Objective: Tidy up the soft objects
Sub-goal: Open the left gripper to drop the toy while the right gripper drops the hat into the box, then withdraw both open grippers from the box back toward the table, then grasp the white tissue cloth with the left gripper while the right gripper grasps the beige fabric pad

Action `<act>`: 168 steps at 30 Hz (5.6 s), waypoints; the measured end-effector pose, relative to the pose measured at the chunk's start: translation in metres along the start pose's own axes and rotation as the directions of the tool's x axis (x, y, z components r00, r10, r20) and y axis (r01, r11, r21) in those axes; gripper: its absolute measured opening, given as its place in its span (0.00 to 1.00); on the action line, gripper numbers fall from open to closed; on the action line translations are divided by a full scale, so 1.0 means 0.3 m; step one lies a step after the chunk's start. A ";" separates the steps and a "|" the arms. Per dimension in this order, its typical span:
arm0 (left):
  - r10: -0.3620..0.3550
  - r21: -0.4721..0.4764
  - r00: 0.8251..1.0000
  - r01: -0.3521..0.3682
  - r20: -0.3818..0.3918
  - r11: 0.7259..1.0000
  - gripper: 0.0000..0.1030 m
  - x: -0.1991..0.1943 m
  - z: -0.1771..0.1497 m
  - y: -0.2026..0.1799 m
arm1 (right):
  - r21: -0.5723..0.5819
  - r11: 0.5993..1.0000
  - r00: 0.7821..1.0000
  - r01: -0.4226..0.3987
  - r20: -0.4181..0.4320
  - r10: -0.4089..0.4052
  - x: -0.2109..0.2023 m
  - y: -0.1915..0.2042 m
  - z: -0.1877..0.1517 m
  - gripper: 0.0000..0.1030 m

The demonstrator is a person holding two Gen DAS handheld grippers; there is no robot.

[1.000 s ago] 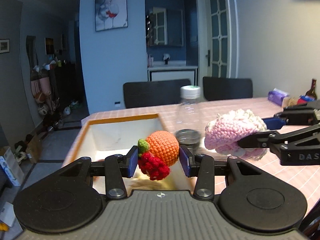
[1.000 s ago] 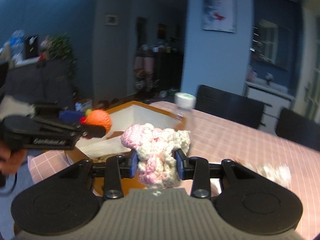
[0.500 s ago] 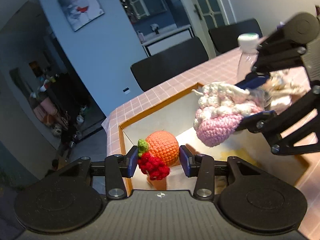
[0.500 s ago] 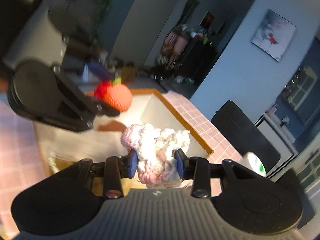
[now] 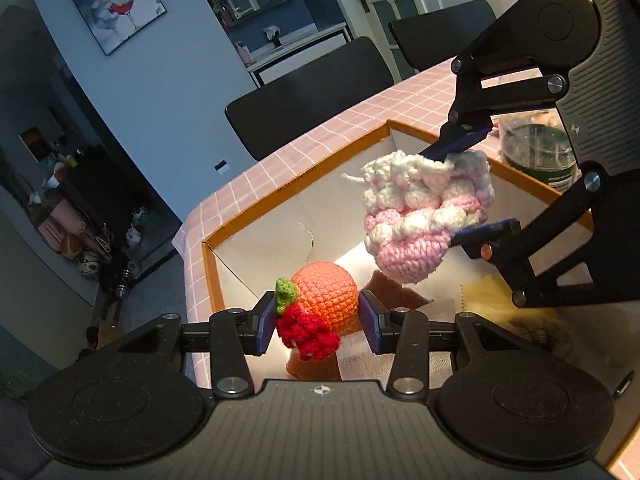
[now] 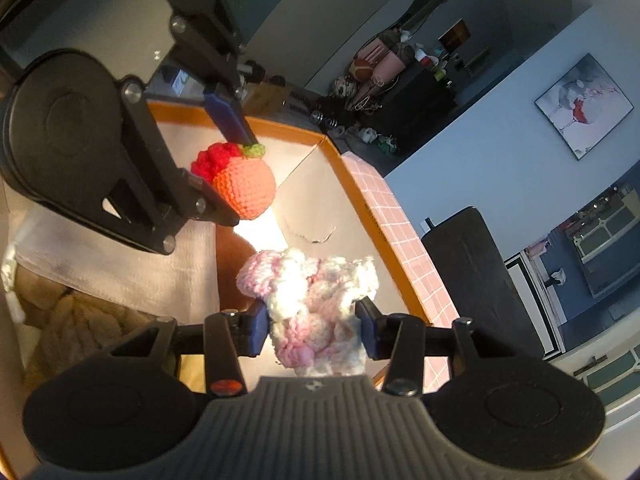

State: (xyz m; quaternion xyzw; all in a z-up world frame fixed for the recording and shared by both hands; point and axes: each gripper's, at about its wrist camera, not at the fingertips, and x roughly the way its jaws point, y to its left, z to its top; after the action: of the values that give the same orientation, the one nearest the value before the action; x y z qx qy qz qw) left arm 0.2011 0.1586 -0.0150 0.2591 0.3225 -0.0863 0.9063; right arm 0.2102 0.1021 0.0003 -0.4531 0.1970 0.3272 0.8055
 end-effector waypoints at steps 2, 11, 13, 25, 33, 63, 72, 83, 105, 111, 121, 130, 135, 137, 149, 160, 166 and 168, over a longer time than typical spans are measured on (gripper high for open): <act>0.000 0.006 1.000 0.000 -0.011 1.000 0.49 0.008 0.006 0.000 | -0.013 1.000 1.000 -0.002 -0.005 0.002 0.016 0.005 0.003 0.46; 0.025 0.026 0.997 -0.023 -0.072 0.999 0.53 0.037 -0.003 -0.002 | -0.017 0.999 0.999 -0.035 -0.034 0.034 0.046 -0.002 -0.001 0.52; 0.023 0.028 0.997 -0.021 -0.077 0.999 0.53 0.040 -0.005 -0.005 | -0.022 0.999 0.999 -0.035 -0.034 0.035 0.042 0.008 0.003 0.55; 0.012 0.010 0.999 -0.011 -0.048 1.000 0.75 -0.008 -0.015 -0.001 | -0.005 0.999 0.999 -0.037 0.012 0.037 -0.017 0.007 -0.012 0.69; 0.025 0.008 1.000 -0.024 -0.018 1.000 0.75 -0.072 0.006 -0.014 | 0.010 0.999 0.998 -0.034 0.052 0.034 -0.096 0.011 -0.020 0.69; -0.086 -0.148 0.919 0.153 0.385 0.977 0.74 -0.494 0.078 -0.369 | 0.457 0.888 0.988 0.051 0.104 -0.110 -0.592 -0.119 -0.549 0.77; -0.183 -0.135 0.905 0.251 0.385 0.959 0.74 -0.415 0.178 -0.541 | 0.558 0.825 0.996 0.090 -0.047 -0.077 -0.567 -0.186 -0.775 0.78; -0.245 -0.219 0.926 0.313 0.289 0.924 0.74 -0.170 0.279 -0.673 | 0.697 0.695 0.977 0.174 -0.213 -0.030 -0.434 -0.350 -1.021 0.80; -0.231 -0.263 0.956 0.273 0.178 0.925 0.74 0.124 0.310 -0.749 | 0.667 0.739 0.979 0.093 -0.198 0.056 -0.131 -0.405 -1.084 0.78; -0.211 -0.280 0.965 0.248 0.156 0.927 0.74 0.156 0.314 -0.743 | 0.644 0.764 0.986 0.043 -0.149 0.070 -0.110 -0.397 -1.055 0.63; -0.197 -0.261 0.975 0.217 0.101 0.941 0.28 0.187 0.305 -0.740 | 0.651 0.759 0.989 -0.005 -0.111 0.102 -0.145 -0.397 -1.016 0.16; -0.184 -0.295 0.975 0.214 0.127 0.931 0.00 0.118 0.275 -0.718 | 0.698 0.717 0.988 -0.008 -0.106 0.113 -0.285 -0.420 -1.023 0.16; -0.204 -0.310 0.971 0.233 0.125 0.922 0.00 0.040 0.236 -0.715 | 0.725 0.688 0.983 -0.034 -0.101 0.154 -0.381 -0.387 -1.037 0.16; -0.215 -0.302 0.968 0.246 0.131 0.921 0.09 0.017 0.220 -0.722 | 0.721 0.693 0.979 -0.026 -0.121 0.163 -0.414 -0.361 -1.035 0.16; -0.219 -0.308 0.968 0.246 0.118 0.919 0.73 0.037 0.215 -0.731 | 0.659 0.752 0.963 0.001 -0.204 0.178 -0.434 -0.271 -1.068 0.55; -0.231 -0.294 0.967 0.254 0.111 0.922 0.74 0.044 0.235 -0.737 | 0.609 0.786 0.954 -0.108 -0.158 0.254 -0.271 -0.275 -1.024 0.97; -0.234 -0.295 0.967 0.254 0.105 0.921 0.75 0.057 0.238 -0.728 | 0.647 0.744 0.923 -0.168 -0.162 0.349 -0.197 -0.278 -1.066 0.97; -0.239 -0.295 0.966 0.258 0.100 0.920 0.75 0.065 0.239 -0.727 | 0.635 0.751 0.915 -0.181 -0.171 0.366 -0.184 -0.259 -1.070 0.98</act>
State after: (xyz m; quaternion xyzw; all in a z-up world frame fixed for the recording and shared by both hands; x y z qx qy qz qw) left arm 0.1842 -0.0643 -0.0704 0.0700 0.3340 -0.1575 0.9267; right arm 0.2192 -0.2220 -0.0832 -0.1788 0.4698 0.2934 0.8131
